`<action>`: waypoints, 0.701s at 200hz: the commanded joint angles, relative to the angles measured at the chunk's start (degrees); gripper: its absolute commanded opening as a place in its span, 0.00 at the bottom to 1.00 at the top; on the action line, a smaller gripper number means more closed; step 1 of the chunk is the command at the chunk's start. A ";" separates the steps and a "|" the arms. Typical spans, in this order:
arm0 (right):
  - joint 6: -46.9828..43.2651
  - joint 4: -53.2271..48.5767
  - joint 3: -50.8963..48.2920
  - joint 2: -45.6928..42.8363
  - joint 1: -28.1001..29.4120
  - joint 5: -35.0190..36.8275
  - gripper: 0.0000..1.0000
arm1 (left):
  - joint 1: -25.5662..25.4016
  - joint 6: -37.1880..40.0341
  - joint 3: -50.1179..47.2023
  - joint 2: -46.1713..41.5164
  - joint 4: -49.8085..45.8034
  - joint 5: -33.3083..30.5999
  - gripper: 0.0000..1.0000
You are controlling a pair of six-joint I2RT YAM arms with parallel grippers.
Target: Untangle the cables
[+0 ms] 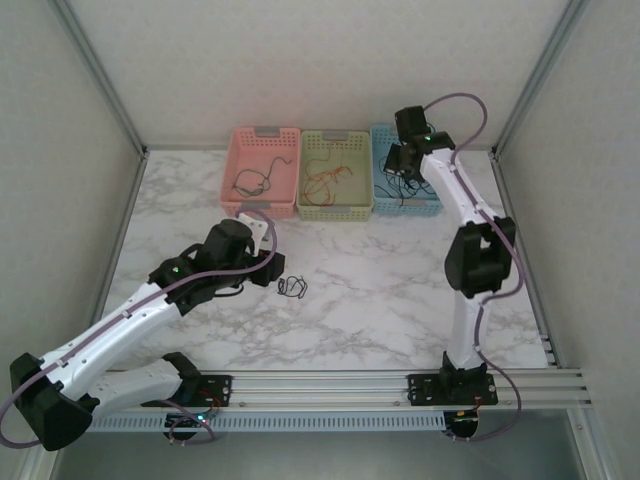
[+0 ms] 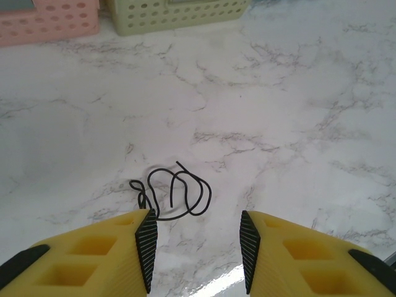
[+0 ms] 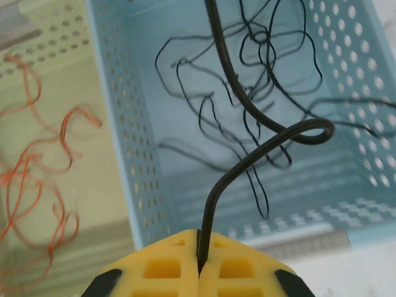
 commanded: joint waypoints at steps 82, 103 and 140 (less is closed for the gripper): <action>9.60 -7.18 27.14 23.38 -4.95 -10.01 0.04 | 0.58 -1.75 -1.56 -0.05 0.56 -0.31 0.44; 10.46 -6.08 25.84 23.80 -4.90 -13.14 0.17 | 0.54 -1.77 -1.64 0.12 0.86 -0.27 0.44; 11.02 -5.78 24.20 23.00 -4.69 -15.96 0.42 | 0.58 -1.67 -1.63 0.65 0.98 -0.14 0.44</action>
